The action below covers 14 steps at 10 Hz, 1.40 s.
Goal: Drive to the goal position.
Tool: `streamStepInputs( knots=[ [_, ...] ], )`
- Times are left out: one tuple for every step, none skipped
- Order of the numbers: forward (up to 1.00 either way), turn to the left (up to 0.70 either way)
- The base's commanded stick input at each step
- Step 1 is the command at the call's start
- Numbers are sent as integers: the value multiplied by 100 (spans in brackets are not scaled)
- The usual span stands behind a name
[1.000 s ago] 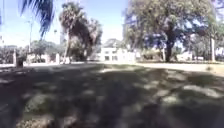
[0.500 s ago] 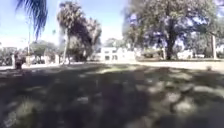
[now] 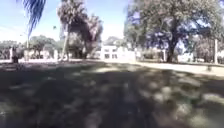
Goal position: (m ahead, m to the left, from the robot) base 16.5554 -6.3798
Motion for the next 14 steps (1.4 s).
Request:
streamStepInputs(
  knots=[
    [70, 0],
    [70, 0],
    [70, 0],
    [70, 0],
    [70, 0],
    [70, -4],
    [70, -17],
    [70, -33],
    [70, -24],
    [70, -7],
    [70, 0],
    [70, 0],
    [70, 0],
    [70, 0]
  ],
)
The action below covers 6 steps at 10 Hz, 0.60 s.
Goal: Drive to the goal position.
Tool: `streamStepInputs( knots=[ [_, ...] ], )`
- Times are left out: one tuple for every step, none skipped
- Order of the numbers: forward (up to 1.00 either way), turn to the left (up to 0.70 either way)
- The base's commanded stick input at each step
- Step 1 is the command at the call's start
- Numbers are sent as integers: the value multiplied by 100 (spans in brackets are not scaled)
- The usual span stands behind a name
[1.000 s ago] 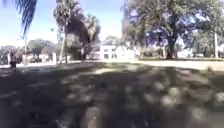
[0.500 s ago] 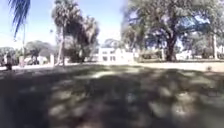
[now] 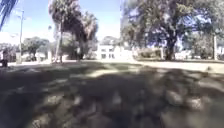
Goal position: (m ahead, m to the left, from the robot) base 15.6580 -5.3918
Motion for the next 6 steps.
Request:
streamStepInputs(
  knots=[
    [70, 0],
    [70, 0],
    [70, 0],
    [70, 0],
    [70, 0],
    [70, 0]
  ],
)
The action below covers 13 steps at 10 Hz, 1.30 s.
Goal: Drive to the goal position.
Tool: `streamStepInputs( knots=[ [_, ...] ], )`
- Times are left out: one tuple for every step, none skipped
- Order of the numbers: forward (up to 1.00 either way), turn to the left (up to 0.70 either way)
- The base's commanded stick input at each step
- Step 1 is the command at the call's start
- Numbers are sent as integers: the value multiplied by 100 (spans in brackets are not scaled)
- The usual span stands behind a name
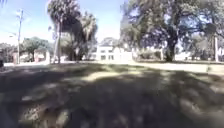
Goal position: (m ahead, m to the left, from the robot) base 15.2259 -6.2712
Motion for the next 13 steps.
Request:
streamStepInputs(
  knots=[
    [70, 0],
    [70, -25],
    [70, 0],
    [70, 0],
    [70, 0],
    [70, 0],
    [70, 0],
    [70, 0],
    [70, 0],
    [70, -35],
    [70, -35],
    [70, -21],
    [70, -5]
  ],
)
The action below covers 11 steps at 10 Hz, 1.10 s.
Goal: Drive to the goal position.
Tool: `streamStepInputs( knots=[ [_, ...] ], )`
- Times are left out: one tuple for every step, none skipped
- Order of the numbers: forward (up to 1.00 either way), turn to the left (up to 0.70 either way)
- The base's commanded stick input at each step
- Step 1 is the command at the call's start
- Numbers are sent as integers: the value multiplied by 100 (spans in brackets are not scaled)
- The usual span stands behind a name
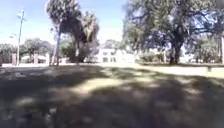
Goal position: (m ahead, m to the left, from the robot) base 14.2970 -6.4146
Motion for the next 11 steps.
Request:
streamStepInputs(
  knots=[
    [70, 0],
    [70, 0],
    [70, 0],
    [70, 0],
    [70, 0],
    [70, 0],
    [70, -31],
    [70, -21],
    [70, -2],
    [70, 0],
    [70, 0]
  ],
)
